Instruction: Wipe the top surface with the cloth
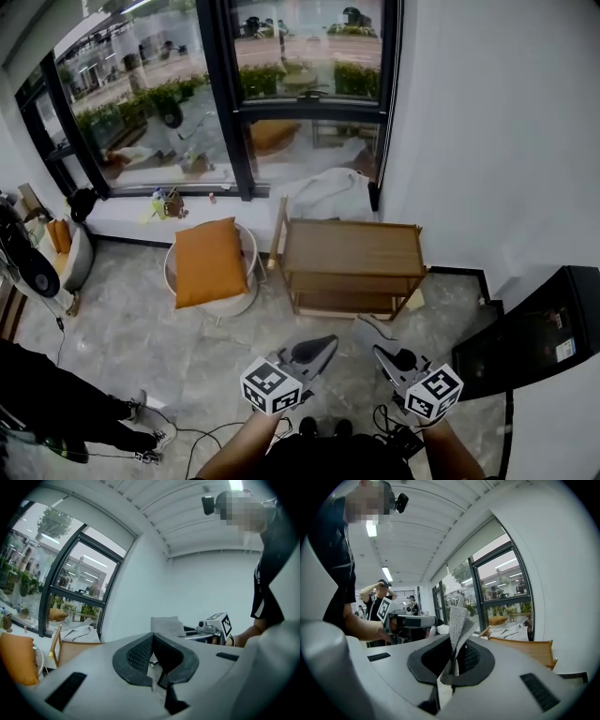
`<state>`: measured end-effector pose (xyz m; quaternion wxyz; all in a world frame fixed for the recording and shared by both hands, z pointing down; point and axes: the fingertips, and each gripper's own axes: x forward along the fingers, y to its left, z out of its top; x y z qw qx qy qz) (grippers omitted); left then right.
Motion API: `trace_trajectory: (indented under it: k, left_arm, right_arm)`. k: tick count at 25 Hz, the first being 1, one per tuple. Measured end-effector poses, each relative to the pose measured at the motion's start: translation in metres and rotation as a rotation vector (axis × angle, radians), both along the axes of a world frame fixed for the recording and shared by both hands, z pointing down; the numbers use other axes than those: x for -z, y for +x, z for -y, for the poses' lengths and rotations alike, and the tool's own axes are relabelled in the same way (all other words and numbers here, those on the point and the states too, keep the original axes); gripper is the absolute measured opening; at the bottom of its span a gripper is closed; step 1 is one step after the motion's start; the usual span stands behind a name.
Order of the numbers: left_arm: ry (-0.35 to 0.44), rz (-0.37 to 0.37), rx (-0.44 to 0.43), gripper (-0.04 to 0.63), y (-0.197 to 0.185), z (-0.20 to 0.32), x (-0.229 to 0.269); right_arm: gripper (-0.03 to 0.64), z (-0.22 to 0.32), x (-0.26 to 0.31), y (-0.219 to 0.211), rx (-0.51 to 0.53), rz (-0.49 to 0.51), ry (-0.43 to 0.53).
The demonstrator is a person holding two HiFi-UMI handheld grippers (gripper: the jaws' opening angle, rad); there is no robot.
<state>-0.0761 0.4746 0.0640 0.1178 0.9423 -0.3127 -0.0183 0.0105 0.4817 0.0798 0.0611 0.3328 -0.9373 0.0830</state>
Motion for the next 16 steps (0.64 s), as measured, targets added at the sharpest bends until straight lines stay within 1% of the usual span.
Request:
trace_trajectory:
  k: [3,6,10,16]
  left_arm:
    - [0.020,0.005,0.004,0.011,-0.008,-0.007,0.001]
    - [0.030,0.014,0.008,0.011,-0.014,-0.006,0.008]
    - [-0.002,0.012,-0.014,0.011,-0.005,-0.010,0.004]
    - [0.017,0.002,-0.019,0.011,0.003,-0.008,0.016]
  right_arm:
    - [0.028,-0.001,0.006,-0.003,0.005,-0.005,0.033]
    - [0.028,0.006,0.028,-0.009,0.018,0.001,0.070]
    - [0.028,-0.002,0.021,0.006,-0.022,-0.002,0.035]
    - [0.028,0.002,0.028,0.010,-0.029,-0.001,0.044]
